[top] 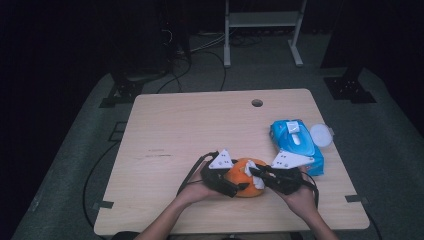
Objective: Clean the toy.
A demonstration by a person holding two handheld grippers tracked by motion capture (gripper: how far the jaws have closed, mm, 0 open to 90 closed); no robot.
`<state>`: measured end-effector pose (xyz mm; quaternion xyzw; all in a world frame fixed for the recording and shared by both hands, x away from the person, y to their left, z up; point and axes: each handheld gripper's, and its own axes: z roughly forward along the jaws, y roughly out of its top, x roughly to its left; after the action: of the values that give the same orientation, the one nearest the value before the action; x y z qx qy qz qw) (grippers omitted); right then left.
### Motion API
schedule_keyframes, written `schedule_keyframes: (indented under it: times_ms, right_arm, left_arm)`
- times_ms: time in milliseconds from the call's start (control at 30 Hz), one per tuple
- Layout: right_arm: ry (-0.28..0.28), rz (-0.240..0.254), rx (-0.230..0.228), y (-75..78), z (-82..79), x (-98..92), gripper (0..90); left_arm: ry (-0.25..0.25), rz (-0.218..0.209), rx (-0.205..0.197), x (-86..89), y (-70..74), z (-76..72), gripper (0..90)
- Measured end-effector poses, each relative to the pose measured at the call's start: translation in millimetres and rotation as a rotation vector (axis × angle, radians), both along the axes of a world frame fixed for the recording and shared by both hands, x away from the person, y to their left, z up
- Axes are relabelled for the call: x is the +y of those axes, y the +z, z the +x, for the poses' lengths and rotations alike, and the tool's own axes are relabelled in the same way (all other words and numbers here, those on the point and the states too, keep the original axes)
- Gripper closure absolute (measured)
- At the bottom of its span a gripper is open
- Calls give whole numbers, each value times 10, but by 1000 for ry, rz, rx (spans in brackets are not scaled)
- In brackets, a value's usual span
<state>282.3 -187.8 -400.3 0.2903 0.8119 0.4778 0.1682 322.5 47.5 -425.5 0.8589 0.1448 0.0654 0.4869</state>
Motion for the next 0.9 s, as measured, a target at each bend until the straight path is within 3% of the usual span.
schedule_keyframes:
  times_ms: [100, 200, 333, 467, 567, 667, 767, 900]
  right_arm:
    - [-17, 13, 18, -30, 24, -80, 810]
    - [-35, -2, 10, -41, 25, -115, 810]
    - [-46, 0, 14, -54, 35, -166, 810]
    - [-54, 4, 26, -73, 59, -219, 810]
    - [-75, 6, 33, -86, 77, -287, 809]
    - [-86, 17, 47, -100, 82, -344, 809]
    - [-88, 22, 55, -103, 83, -350, 809]
    - [-80, 22, 56, -110, 84, -335, 809]
  left_arm:
    - [-15, -26, -11, 36, 16, 12, 183]
    - [2, -38, -21, 44, 20, 20, 130]
    - [16, -51, 28, 28, -51, 63, 92]
    - [-22, -33, -1, 12, -46, 16, 141]
    - [-65, -61, 9, 58, -19, 2, 188]
    - [-52, -70, 8, 70, -35, 22, 158]
    - [-16, -33, 49, 21, -118, 94, 65]
    - [-15, -74, 130, 9, -221, 193, 19]
